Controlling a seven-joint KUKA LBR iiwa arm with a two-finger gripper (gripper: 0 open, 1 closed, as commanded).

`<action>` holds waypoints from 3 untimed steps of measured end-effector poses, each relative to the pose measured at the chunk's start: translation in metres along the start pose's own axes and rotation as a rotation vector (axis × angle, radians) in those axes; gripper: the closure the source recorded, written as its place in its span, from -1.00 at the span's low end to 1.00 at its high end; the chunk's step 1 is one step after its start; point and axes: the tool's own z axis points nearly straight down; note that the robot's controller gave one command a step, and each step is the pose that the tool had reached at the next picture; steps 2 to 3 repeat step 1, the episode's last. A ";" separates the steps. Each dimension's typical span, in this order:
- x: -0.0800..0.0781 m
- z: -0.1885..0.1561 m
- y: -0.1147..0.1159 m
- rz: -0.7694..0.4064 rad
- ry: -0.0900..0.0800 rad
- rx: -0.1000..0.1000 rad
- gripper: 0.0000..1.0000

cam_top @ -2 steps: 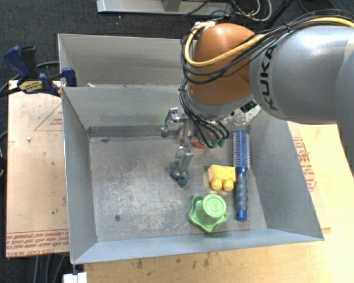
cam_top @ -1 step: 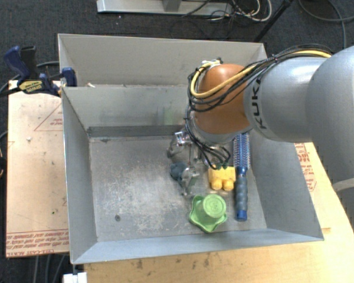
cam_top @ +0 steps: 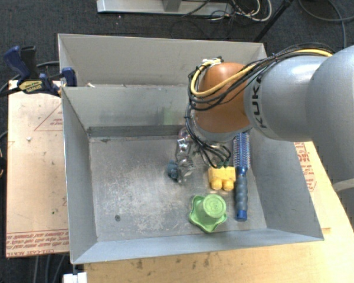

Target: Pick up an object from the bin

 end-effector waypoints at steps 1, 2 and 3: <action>0.002 -0.178 0.006 -0.261 -0.002 0.002 1.00; 0.002 -0.178 0.006 -0.261 -0.002 0.002 1.00; 0.002 -0.178 0.006 -0.261 -0.002 0.002 1.00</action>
Offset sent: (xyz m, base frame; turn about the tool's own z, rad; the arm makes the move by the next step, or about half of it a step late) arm -0.0069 0.0040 0.1738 -0.2627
